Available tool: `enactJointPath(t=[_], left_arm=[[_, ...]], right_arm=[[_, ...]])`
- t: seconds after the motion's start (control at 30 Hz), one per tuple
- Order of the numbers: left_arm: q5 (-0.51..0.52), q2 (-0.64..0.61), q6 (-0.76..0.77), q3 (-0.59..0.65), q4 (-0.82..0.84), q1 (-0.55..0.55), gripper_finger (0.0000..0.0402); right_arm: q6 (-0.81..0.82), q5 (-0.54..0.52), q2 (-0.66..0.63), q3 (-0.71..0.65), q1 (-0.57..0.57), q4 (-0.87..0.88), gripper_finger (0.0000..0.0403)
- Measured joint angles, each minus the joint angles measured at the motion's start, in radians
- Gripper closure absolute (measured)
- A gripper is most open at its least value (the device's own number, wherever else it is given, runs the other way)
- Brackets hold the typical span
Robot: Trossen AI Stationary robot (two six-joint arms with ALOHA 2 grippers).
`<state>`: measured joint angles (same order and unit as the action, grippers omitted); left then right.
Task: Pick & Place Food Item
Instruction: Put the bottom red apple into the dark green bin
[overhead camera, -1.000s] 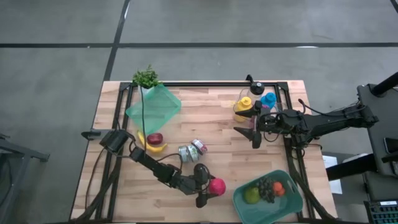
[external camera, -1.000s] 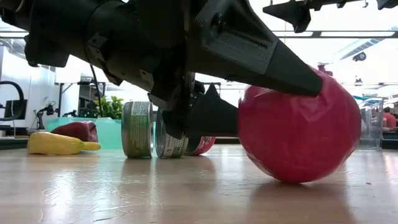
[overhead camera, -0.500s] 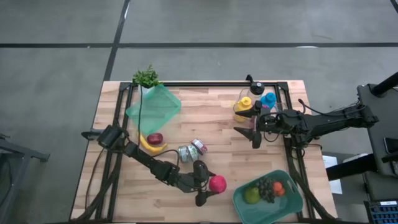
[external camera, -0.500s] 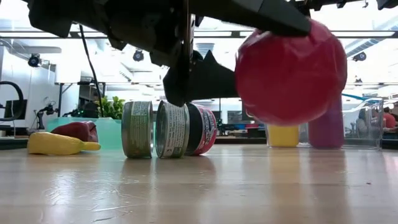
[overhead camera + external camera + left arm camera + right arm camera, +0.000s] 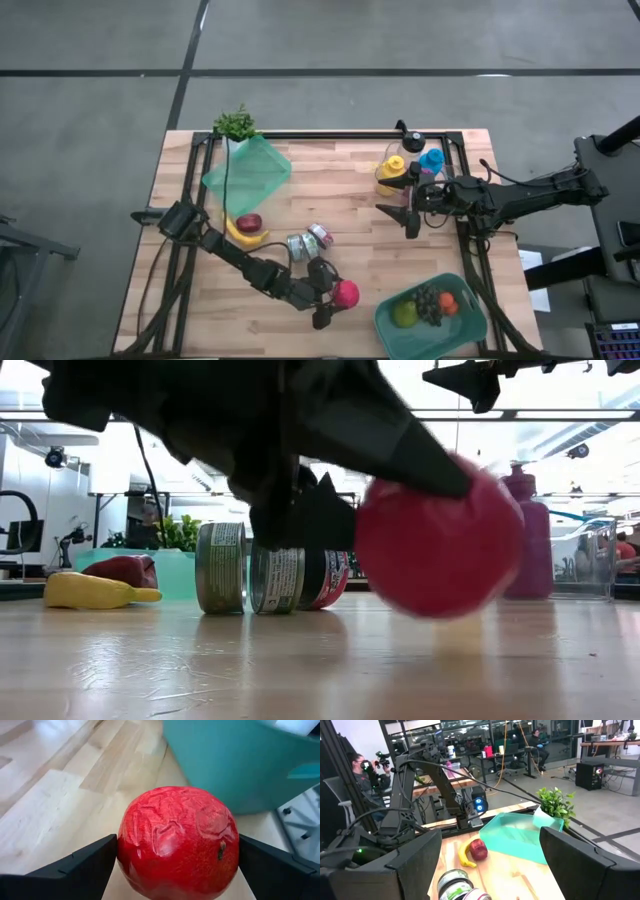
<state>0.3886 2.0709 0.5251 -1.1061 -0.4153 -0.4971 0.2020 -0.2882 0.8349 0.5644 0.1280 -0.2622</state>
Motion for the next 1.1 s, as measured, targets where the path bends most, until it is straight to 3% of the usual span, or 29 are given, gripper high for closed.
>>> enactJointPath(t=[1.1], left_arm=[[-0.015,0.043,0.051,-0.003,-0.015,0.002,0.0014]], right_arm=[[0.000,0.000,0.000,0.000,0.000,-0.003,0.0069]])
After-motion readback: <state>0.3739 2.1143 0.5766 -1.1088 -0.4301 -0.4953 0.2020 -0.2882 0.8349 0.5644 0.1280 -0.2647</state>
